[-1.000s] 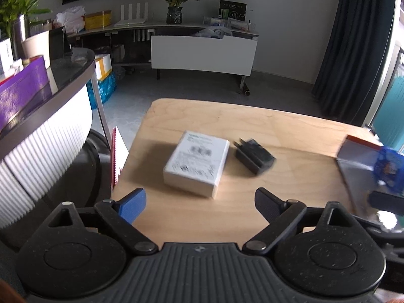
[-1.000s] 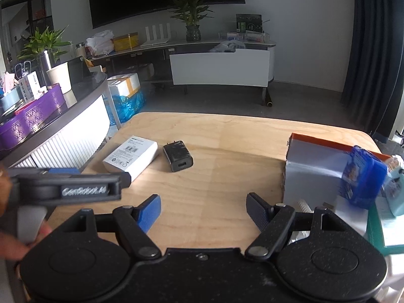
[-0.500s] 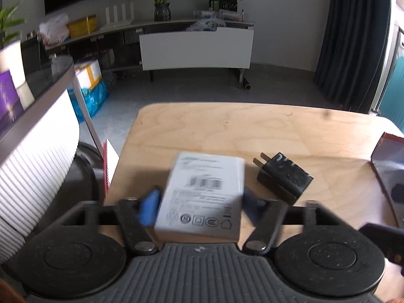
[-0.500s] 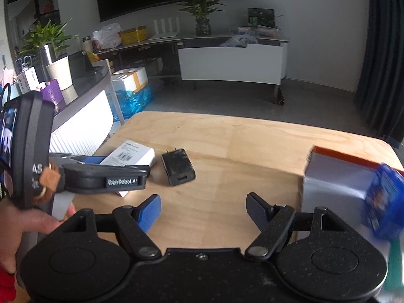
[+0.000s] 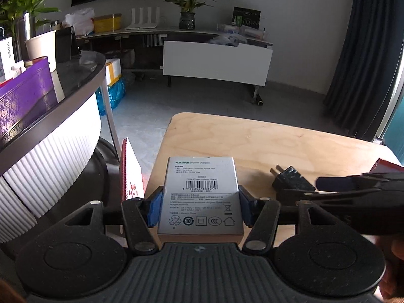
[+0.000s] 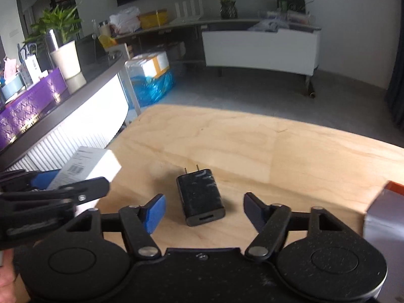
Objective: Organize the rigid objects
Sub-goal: 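Grasp the white charger box with the left tool while the right tool grasps the black plug charger, then carry the white charger box and black plug charger over the orange-rimmed box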
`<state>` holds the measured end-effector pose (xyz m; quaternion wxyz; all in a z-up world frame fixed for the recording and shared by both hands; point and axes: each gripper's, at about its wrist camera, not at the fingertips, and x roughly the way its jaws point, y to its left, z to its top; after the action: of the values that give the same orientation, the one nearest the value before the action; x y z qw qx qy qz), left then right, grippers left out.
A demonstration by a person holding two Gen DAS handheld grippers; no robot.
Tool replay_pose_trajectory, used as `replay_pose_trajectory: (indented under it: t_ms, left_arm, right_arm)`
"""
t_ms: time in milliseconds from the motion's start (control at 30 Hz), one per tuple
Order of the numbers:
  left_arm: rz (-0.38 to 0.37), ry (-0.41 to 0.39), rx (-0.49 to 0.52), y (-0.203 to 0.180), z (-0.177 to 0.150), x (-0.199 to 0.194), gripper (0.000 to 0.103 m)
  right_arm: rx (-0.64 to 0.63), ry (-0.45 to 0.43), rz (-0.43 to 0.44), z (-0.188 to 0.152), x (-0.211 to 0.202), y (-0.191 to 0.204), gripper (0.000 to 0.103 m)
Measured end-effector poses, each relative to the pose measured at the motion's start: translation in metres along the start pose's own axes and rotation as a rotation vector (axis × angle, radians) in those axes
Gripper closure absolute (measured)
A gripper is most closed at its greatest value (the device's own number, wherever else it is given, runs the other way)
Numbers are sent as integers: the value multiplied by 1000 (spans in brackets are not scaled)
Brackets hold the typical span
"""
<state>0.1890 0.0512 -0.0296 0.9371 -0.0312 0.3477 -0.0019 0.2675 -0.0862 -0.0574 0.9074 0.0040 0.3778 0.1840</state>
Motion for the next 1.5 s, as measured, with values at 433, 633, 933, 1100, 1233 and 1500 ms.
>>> replay_pose_trajectory:
  t_ms: [433,633,933,1100,1233,1500]
  left_arm:
    - [-19,-13,-21,-3,1,-11,44]
    - [-22,-24,-27,-14,-6,-36,44]
    - [-34,-53,-16,-37,-21,-91,44]
    - [-55,-66,-17,-48,-32,-114,44]
    - [-66,-84,-10,-57,-40,-133,44]
    - [-79,-109,10,-67,-49,-154,44]
  right_arm:
    - [-42,-34,-55,-9,-14,15,60]
    - [-22,-80,-58,-17,-64,20,60]
    - [9,-136,-86,-49,-142,31,60]
    - [18,-167,-119,-69,-179,36,60]
    - [48,-191,-118,-81,-205,37,60]
    - [44,-242,-150,-101,-246,39,60]
